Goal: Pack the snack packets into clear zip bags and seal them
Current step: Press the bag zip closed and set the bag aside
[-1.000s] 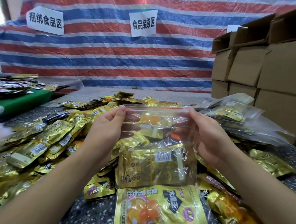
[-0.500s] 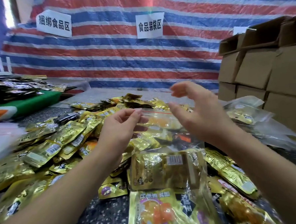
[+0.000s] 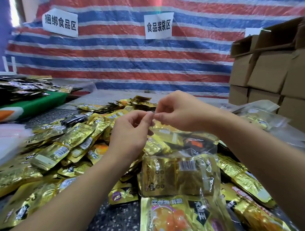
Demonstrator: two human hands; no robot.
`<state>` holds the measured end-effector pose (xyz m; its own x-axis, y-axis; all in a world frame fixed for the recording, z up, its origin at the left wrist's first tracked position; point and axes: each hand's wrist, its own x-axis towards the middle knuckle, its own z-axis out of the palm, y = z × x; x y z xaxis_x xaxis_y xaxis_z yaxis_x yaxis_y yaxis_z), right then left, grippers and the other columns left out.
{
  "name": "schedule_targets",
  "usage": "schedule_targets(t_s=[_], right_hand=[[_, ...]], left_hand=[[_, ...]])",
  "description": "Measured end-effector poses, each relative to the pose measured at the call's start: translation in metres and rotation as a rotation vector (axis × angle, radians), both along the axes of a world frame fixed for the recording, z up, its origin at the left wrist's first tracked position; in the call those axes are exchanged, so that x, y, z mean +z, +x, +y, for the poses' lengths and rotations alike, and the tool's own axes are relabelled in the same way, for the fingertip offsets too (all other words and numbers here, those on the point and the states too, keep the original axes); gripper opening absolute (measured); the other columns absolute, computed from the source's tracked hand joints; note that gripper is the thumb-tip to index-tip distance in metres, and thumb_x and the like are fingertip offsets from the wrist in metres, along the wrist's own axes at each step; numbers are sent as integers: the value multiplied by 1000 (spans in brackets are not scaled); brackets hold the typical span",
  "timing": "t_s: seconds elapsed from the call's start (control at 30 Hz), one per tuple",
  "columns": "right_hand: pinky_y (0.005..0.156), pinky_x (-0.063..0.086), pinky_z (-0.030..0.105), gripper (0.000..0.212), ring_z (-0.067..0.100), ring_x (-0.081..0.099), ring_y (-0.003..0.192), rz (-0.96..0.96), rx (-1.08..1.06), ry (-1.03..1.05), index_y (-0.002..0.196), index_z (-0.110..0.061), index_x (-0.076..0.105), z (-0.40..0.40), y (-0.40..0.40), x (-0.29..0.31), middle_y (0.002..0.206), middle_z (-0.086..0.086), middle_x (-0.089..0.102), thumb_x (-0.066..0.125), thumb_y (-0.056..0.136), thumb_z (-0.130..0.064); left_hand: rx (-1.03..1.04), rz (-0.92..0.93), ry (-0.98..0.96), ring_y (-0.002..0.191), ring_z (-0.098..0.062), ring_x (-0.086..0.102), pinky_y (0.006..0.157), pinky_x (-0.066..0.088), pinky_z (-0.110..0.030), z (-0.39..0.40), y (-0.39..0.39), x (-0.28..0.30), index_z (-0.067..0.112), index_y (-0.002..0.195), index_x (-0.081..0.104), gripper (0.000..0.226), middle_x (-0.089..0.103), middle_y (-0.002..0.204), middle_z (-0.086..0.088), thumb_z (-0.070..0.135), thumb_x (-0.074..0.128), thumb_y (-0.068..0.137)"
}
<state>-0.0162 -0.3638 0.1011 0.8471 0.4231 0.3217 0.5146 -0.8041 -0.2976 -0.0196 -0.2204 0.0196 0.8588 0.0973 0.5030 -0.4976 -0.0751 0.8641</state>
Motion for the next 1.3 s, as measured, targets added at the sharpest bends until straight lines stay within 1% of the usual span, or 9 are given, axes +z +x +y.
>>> schedule_targets(t_s=[0.07, 0.2, 0.37, 0.43, 0.57, 0.73, 1.0, 1.2, 1.3], right_hand=[[63, 52, 30, 19, 12, 64, 73, -1, -5, 11, 77, -27, 64, 0, 0, 0, 77, -5, 68, 63, 96, -31], [55, 42, 20, 16, 5, 58, 67, 13, -22, -10, 82, -24, 68, 0, 0, -1, 76, -8, 65, 63, 95, -31], [53, 39, 18, 14, 2, 57, 66, 12, -38, -46, 88, -22, 71, 0, -2, -1, 77, -9, 65, 62, 95, -31], [52, 38, 18, 14, 3, 57, 67, 5, -46, -44, 86, -23, 71, 0, -3, -1, 76, -9, 65, 63, 95, -30], [54, 42, 20, 16, 4, 58, 68, 6, -65, -18, 79, -27, 69, 2, -3, -2, 76, -9, 66, 65, 94, -28], [62, 52, 23, 13, 8, 63, 76, 40, -87, 9, 84, -25, 73, 4, -4, 0, 81, -7, 69, 67, 93, -29], [55, 46, 19, 19, 6, 63, 71, 88, -107, -7, 74, -30, 67, 6, -5, 2, 75, -9, 67, 68, 92, -32], [52, 43, 18, 15, 5, 62, 69, 113, -127, -7, 78, -28, 70, 6, -7, 2, 75, -7, 68, 69, 92, -31], [52, 43, 18, 17, 6, 61, 68, 122, -132, -5, 76, -28, 69, 6, -7, 2, 73, -7, 68, 68, 92, -31]], left_hand=[[5, -2, 10, 62, -5, 64, 58, 52, -21, 0, -1, 0, 22, 88, 70, 11, 70, 79, 1, 24, 62, 95], [12, 14, 23, 62, -6, 66, 58, 53, -21, 0, 0, 0, 20, 87, 70, 9, 71, 78, 0, 20, 64, 94], [-19, 55, -10, 65, -11, 69, 56, 49, -19, 2, 1, -1, 21, 85, 72, 11, 74, 78, 1, 19, 65, 93], [-41, 93, -43, 65, -10, 69, 56, 49, -19, 2, 2, -1, 23, 84, 73, 11, 75, 79, 2, 21, 66, 93], [-64, 163, -86, 65, -5, 67, 56, 50, -18, 4, 3, -1, 24, 83, 74, 8, 75, 80, 3, 25, 69, 90], [-52, 194, -97, 63, -2, 65, 57, 48, -19, 5, 4, -1, 20, 85, 74, 9, 74, 74, 7, 26, 69, 89], [-110, 226, -103, 63, -1, 64, 64, 47, -23, 6, 5, 1, 17, 84, 75, 10, 73, 71, 7, 21, 68, 89], [-126, 261, -105, 63, -1, 65, 64, 46, -24, 7, 6, 0, 17, 85, 75, 10, 75, 75, 5, 21, 68, 89], [-139, 261, -98, 63, -1, 65, 63, 46, -23, 7, 6, 0, 17, 85, 75, 10, 75, 75, 4, 20, 68, 89]])
